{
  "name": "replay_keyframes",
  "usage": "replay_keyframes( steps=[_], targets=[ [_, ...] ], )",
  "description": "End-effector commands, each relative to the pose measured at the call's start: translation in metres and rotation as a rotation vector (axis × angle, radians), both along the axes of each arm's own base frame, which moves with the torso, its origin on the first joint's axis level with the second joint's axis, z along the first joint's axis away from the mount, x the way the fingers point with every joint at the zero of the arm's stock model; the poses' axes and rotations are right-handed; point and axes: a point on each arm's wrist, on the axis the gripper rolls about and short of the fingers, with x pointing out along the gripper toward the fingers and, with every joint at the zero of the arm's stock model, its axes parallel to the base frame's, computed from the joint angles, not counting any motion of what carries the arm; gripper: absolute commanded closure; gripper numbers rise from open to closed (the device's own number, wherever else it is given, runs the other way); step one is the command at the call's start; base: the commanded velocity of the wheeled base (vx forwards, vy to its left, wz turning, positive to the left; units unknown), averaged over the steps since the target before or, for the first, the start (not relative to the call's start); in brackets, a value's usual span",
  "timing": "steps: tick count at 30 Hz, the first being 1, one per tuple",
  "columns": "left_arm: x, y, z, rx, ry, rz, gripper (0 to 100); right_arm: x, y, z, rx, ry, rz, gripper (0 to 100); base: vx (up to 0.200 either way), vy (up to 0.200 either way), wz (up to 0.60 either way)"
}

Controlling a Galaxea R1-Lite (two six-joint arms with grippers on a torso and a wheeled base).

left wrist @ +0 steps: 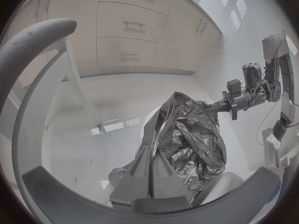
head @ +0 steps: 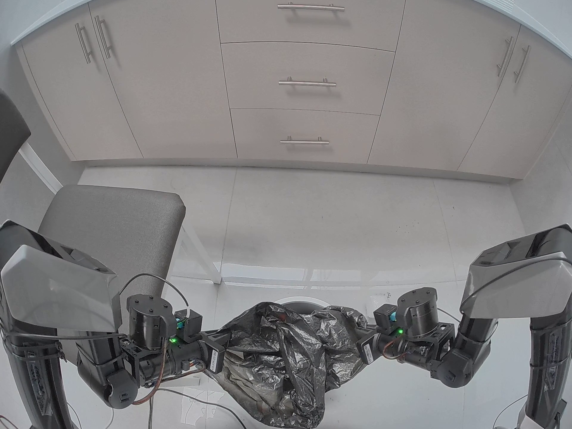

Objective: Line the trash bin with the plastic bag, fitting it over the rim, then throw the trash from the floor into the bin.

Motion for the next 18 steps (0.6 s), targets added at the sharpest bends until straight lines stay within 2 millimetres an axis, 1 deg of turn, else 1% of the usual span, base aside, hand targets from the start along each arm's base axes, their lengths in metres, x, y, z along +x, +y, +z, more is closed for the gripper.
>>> replay_keyframes(
  steps=[1, 7, 12, 18],
  targets=[
    [0.0, 0.0, -0.001, 0.001, 0.002, 0.0, 100, -0.005, 0.025, -0.016, -0.012, 0.013, 0.07, 100, 0.0, 0.0, 0.0],
    [0.001, 0.0, 0.0, -0.005, -0.011, 0.001, 100, -0.003, 0.04, -0.025, -0.013, 0.011, 0.103, 100, 0.0, 0.0, 0.0],
    [0.001, 0.0, -0.004, -0.002, -0.009, 0.0, 100, 0.001, 0.044, -0.035, -0.017, 0.02, 0.107, 100, 0.0, 0.0, 0.0],
    [0.001, -0.001, -0.005, -0.004, -0.013, 0.0, 100, 0.008, 0.053, -0.051, -0.02, 0.024, 0.115, 100, 0.0, 0.0, 0.0]
  ],
)
